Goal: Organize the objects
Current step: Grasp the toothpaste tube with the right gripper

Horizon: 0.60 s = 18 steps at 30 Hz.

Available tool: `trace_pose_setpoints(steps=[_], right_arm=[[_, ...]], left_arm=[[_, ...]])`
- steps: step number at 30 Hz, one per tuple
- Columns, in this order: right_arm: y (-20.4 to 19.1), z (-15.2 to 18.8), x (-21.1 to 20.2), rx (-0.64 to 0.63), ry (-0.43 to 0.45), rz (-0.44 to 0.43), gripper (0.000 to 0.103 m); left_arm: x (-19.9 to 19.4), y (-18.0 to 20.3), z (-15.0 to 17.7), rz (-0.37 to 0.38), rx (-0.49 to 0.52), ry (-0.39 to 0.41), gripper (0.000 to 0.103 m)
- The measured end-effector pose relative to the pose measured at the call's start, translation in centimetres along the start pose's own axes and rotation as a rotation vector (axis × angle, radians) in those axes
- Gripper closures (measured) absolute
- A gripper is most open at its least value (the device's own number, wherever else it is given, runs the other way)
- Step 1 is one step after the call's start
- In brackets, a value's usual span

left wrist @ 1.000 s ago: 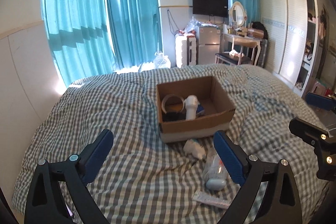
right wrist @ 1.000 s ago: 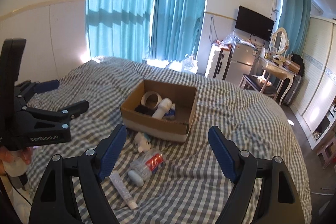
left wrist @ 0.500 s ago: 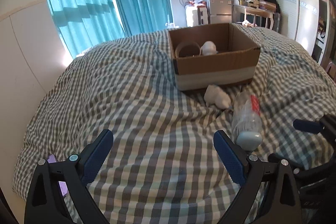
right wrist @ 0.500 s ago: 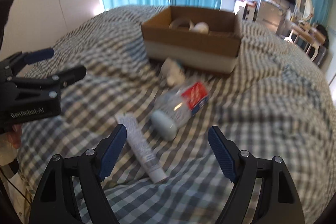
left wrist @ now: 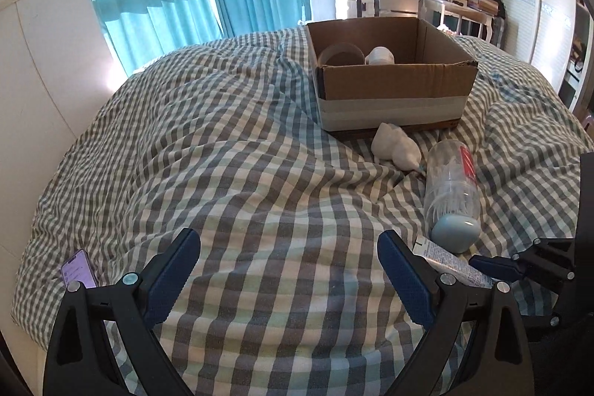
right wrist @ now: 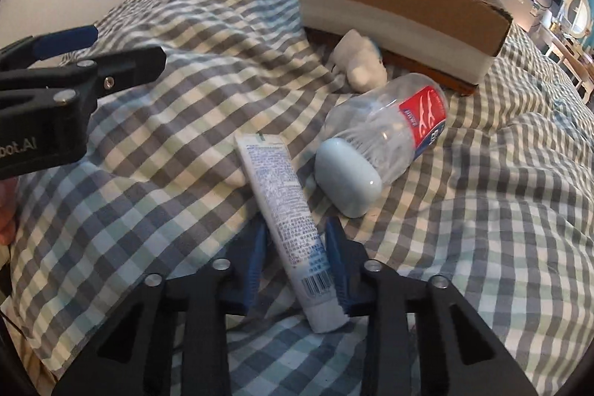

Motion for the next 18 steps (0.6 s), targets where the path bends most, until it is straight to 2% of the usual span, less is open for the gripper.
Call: trace_pose_setpoints(steps=[5, 9, 18], right_arm=[[0.1, 0.0, -2.2, 0.014, 0.069, -0.023, 0.081], [1.1, -0.9, -5.7, 0.013, 0.154, 0.016, 0.081], [8.7, -2.9, -10.9, 0.123, 0.262, 0.135, 0.081]], left_arm=[[-0.2, 0.8, -0.2, 0.006, 0.025, 0.004, 0.004], [-0.5, 2.0, -0.9, 0.029, 0.04, 0.009, 0.004], [-0.4, 8.5, -2.3, 0.116, 0.062, 0.001, 0.004]])
Point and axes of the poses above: each gripper's, at about its wrist camera, not at the fingertips, and x roughly the way its jaws point, y to its right, z to its underside, the point moved 4 cm from there along x, roughly the way its jaws point, and after that the axes turned 13 degrees about -z, right-handed, at the moved point
